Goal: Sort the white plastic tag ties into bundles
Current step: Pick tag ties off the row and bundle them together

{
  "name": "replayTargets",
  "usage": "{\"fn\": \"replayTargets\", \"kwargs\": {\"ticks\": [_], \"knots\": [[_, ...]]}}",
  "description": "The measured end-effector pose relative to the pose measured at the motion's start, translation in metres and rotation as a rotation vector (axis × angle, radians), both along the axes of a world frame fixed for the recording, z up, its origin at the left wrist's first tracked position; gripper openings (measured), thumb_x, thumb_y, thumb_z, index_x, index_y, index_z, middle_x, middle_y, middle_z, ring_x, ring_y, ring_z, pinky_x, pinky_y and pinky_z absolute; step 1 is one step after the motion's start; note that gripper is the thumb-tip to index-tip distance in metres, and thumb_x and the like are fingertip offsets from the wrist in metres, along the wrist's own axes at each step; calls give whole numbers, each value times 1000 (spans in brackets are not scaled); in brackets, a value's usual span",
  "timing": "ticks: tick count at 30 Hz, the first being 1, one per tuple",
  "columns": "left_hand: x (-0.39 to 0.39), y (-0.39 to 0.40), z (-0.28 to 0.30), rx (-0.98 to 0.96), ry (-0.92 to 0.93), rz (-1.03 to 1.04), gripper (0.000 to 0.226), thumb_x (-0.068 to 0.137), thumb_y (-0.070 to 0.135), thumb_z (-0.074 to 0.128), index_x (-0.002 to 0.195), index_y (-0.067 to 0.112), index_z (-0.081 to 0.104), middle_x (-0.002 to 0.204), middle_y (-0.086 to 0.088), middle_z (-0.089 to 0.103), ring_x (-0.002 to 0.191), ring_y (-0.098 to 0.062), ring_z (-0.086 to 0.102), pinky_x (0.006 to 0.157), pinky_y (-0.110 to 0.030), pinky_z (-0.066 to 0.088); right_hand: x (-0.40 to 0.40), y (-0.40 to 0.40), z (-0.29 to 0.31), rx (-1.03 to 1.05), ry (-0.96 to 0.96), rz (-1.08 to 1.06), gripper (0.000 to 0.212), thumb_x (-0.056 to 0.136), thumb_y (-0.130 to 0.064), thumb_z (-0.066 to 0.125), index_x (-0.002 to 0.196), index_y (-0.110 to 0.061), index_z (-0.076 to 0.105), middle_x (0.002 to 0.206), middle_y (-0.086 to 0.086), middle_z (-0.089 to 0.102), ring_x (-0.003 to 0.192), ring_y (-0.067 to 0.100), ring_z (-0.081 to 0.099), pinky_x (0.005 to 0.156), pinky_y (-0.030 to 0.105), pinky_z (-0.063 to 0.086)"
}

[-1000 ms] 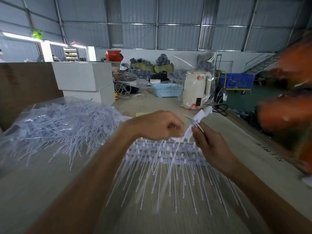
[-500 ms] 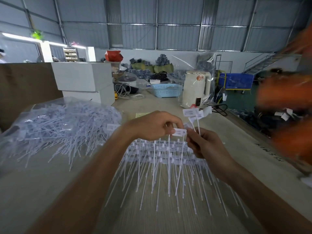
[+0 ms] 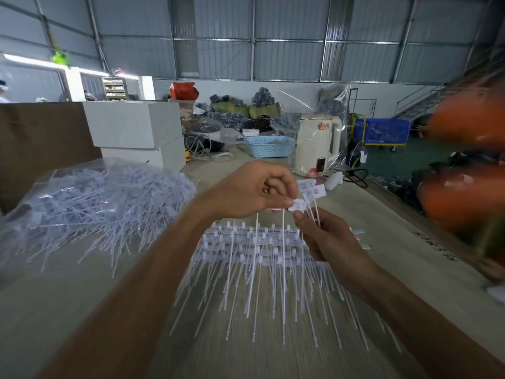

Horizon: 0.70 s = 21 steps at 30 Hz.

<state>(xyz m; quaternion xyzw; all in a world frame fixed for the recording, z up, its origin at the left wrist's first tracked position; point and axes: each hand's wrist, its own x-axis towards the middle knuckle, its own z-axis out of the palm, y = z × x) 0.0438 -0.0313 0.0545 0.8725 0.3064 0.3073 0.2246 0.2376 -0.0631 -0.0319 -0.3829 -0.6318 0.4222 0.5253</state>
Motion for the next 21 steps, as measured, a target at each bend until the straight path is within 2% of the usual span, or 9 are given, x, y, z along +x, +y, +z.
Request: {"fn": "replayTargets", "kwargs": {"ticks": [4,8,9,11,13,15,17,19,21], "knots": [[1,3,-2,-4,-34,86,16,90,19,72,104,13,66,88,3,77,86,-9,72,90,-37,56,1,-2,5,-11,122,39,34,94,-40,61,68,-18,54,57,-3,30,48,12,21,43,22,25],[4,6,-6,54,31,220,18,97,28,61,96,12,70,88,5,73,80,-2,68,86,-33,55,1,-4,10,-42,288,56,31,98,-33,57,71,-18,57,56,-7,34,47,10,25,42,19,28],[5,6,-7,31,27,219,20,99,27,59,94,10,70,85,2,72,75,-2,67,81,-30,54,0,-4,10,-42,312,52,31,99,-32,56,71,-18,56,55,-7,34,47,10,25,41,19,28],[8,5,-7,2,22,223,25,101,26,55,90,8,69,82,-9,71,73,-16,67,75,-31,54,-3,-5,11,-43,356,59,33,102,-28,53,71,-17,54,56,-7,32,49,10,21,41,20,25],[10,5,-8,-11,31,236,30,103,26,53,79,12,65,71,-11,63,64,-21,58,68,-32,47,-4,-7,11,-41,393,76,32,104,-26,48,74,-15,51,57,-5,28,51,11,18,42,21,22],[13,5,-11,-55,49,228,38,104,27,50,67,18,53,60,1,45,54,-11,43,62,-28,38,-5,-9,11,-20,403,72,32,105,-25,46,76,-13,46,58,-5,27,52,11,18,43,21,22],[17,5,-14,-97,41,206,38,105,28,48,68,18,47,61,7,39,51,-4,37,59,-26,35,-7,-11,10,18,400,43,33,106,-25,45,74,-14,42,59,-5,28,52,12,20,44,21,25],[19,5,-15,-107,-10,176,35,106,28,45,73,19,49,64,9,42,51,1,38,58,-20,35,-8,-13,9,49,394,9,35,106,-25,44,73,-14,41,59,-4,30,52,13,22,44,21,28],[21,4,-14,-104,-74,149,33,107,26,44,75,22,53,67,9,54,54,3,46,58,-16,39,-8,-12,8,77,356,-42,35,105,-30,46,74,-12,44,58,-3,31,51,14,23,44,22,29]]}}
